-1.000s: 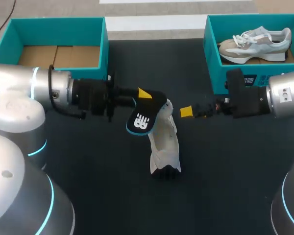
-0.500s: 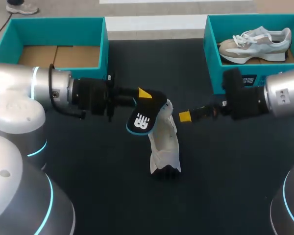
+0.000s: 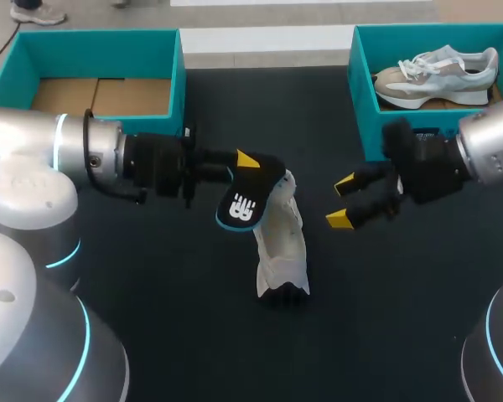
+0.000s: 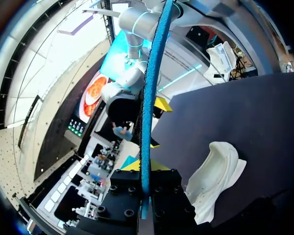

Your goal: Take the shoe out of the shoebox, open the shoe tongue, remove and reinsert the insole, then place the shoe into the shoebox

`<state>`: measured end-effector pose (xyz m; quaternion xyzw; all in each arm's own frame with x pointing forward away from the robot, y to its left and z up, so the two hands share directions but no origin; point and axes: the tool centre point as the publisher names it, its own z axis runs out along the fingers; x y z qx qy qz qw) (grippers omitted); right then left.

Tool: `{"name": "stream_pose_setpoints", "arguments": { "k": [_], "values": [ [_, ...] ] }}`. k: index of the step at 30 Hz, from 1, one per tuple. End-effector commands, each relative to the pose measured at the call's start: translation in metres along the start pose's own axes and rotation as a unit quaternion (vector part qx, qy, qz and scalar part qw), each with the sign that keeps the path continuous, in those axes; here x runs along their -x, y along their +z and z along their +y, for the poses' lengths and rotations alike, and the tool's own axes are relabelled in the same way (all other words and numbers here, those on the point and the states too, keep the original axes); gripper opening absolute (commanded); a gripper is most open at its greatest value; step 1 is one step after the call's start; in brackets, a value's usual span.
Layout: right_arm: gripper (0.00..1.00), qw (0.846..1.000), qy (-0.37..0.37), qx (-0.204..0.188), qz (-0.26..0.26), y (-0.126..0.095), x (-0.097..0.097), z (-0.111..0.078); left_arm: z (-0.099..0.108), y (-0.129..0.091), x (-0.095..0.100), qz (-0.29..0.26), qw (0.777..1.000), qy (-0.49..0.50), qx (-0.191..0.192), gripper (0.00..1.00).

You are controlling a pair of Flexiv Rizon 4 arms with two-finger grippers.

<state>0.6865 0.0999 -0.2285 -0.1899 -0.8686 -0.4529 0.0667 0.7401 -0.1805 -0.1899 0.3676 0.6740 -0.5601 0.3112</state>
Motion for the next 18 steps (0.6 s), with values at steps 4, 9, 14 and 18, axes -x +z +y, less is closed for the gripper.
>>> {"name": "stream_pose_setpoints", "arguments": {
  "k": [4,9,14,18],
  "values": [
    [1.0,0.974,-0.199,-0.108,-0.004,0.004,0.017,0.004,-0.018,0.003,-0.009,-0.006,0.997,-0.064,-0.041,0.0],
    [1.0,0.95,-0.284,-0.112,-0.065,0.006,0.035,0.0,-0.039,-0.003,-0.007,-0.019,0.989,-0.124,-0.075,0.0],
    [1.0,0.938,-0.318,-0.117,-0.072,0.013,0.049,-0.005,-0.049,-0.005,-0.014,-0.025,0.981,-0.165,-0.098,0.0],
    [1.0,0.938,-0.316,-0.121,-0.071,0.012,0.051,-0.007,-0.055,-0.002,-0.022,-0.026,0.973,-0.198,-0.117,0.0]
  ]
}}
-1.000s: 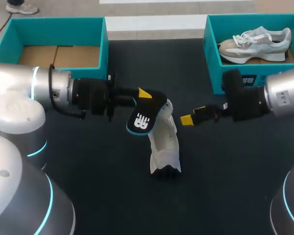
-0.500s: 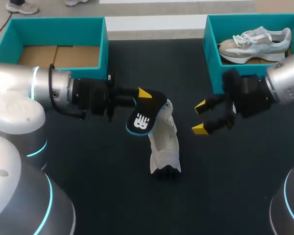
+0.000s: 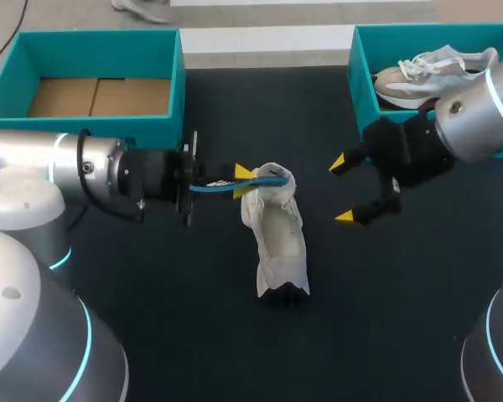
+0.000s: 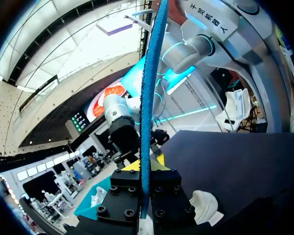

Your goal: Take the shoe out of the shoebox, open the shoe tongue, remove and reinsert the insole, then place the shoe into the shoebox

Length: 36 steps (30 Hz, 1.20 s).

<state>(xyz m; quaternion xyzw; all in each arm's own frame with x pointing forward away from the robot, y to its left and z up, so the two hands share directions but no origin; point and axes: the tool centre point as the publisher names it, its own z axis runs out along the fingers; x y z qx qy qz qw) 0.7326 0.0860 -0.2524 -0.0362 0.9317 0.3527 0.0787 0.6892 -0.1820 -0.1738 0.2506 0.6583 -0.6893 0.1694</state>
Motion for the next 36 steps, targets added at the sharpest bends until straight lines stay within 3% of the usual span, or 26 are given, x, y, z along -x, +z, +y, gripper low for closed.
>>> {"name": "stream_pose_setpoints", "arguments": {
  "k": [1,13,15,21,36],
  "values": [
    [1.0,0.998,-0.05,-0.024,-0.024,0.007,-0.002,0.003,0.0,0.0,-0.009,-0.003,1.0,-0.005,-0.006,0.0],
    [1.0,0.998,-0.05,-0.024,-0.024,0.007,-0.002,0.003,0.0,0.0,-0.009,-0.003,1.0,-0.005,-0.006,0.0],
    [1.0,0.998,-0.05,-0.017,-0.033,0.016,-0.005,-0.005,0.0,0.0,-0.009,-0.003,1.0,-0.005,-0.006,0.0],
    [1.0,0.996,-0.057,-0.026,-0.058,0.028,-0.009,-0.017,0.006,0.008,-0.028,-0.004,1.0,-0.016,-0.011,0.0],
    [1.0,0.998,-0.056,-0.009,-0.015,0.059,-0.008,-0.033,0.016,0.01,-0.057,-0.055,0.998,-0.038,-0.011,0.0]
  ]
}}
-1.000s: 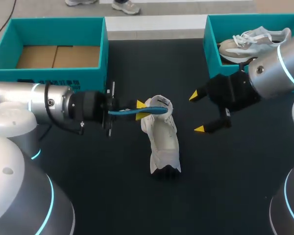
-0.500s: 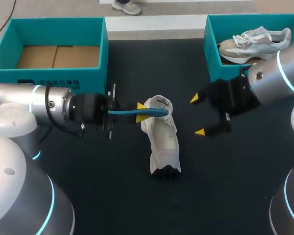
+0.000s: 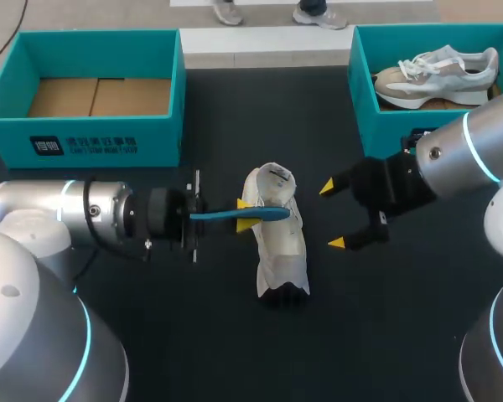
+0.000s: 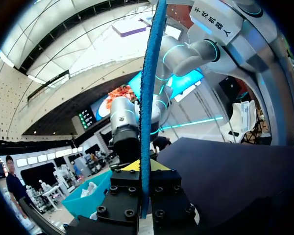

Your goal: Take the shoe out of the shoebox, open the shoe tongue, remove and reinsert the insole, then place the shoe into the shoebox

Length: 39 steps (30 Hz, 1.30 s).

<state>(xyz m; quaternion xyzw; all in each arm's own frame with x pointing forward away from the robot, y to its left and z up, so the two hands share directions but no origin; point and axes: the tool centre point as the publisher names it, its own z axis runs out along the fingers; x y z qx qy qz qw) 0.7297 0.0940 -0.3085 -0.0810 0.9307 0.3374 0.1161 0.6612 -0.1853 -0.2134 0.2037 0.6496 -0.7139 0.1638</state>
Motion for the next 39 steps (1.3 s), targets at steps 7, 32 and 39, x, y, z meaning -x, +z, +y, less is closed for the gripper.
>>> {"name": "stream_pose_setpoints", "arguments": {
  "k": [7,32,39],
  "values": [
    [1.0,1.0,-0.007,0.011,0.006,0.021,0.005,-0.005,0.004,0.01,-0.018,-0.023,1.0,0.005,0.013,0.0],
    [1.0,0.998,-0.041,-0.043,0.0,0.03,0.0,-0.006,0.017,0.015,-0.016,-0.049,0.998,0.006,0.043,0.0],
    [1.0,0.998,-0.041,-0.043,0.0,0.03,0.0,-0.006,0.017,0.015,-0.016,-0.049,0.998,0.006,0.043,0.0]
  ]
}}
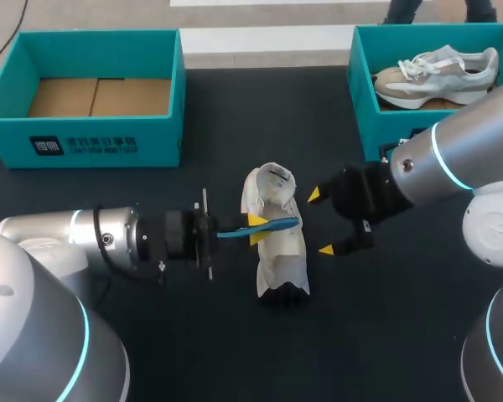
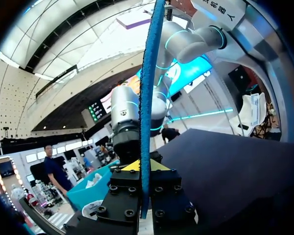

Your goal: Take the shoe out of the shoebox, open the shoe tongue, remove and reinsert the insole, then place the shoe into the shoebox

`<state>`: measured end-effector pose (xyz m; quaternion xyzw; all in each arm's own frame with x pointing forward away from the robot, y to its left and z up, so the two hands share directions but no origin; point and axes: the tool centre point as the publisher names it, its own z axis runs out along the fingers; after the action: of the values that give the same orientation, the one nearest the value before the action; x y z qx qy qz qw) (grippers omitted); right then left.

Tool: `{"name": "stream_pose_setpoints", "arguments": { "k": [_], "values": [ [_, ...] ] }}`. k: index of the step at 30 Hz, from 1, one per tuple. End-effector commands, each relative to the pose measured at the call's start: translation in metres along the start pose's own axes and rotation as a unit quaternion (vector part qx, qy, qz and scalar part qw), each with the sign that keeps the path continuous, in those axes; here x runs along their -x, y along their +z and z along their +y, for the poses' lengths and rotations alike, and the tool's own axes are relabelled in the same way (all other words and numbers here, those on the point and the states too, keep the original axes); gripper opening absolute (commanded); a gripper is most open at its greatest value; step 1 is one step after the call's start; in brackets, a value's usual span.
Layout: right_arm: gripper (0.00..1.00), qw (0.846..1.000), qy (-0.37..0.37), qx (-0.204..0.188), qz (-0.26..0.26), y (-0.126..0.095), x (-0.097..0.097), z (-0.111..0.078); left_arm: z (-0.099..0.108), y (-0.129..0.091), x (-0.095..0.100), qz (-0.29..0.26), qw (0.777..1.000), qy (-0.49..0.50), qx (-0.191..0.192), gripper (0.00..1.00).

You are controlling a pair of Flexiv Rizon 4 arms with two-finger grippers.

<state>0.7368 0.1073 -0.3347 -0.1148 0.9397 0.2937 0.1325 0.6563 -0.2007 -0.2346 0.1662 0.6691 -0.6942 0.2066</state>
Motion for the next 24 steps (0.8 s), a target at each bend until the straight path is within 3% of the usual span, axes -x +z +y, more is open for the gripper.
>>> {"name": "stream_pose_setpoints", "arguments": {
  "k": [1,12,24],
  "values": [
    [1.0,1.0,0.0,-0.002,-0.001,0.0,0.0,0.001,0.0,0.001,-0.002,-0.002,1.0,0.0,0.001,0.0],
    [1.0,1.0,0.0,-0.002,-0.001,0.0,0.0,0.001,0.017,0.006,-0.004,0.016,1.0,-0.002,-0.011,0.0],
    [1.0,1.0,0.0,-0.002,-0.001,0.0,0.0,0.001,0.044,0.014,-0.014,0.02,1.0,0.0,0.015,0.0]
  ]
}}
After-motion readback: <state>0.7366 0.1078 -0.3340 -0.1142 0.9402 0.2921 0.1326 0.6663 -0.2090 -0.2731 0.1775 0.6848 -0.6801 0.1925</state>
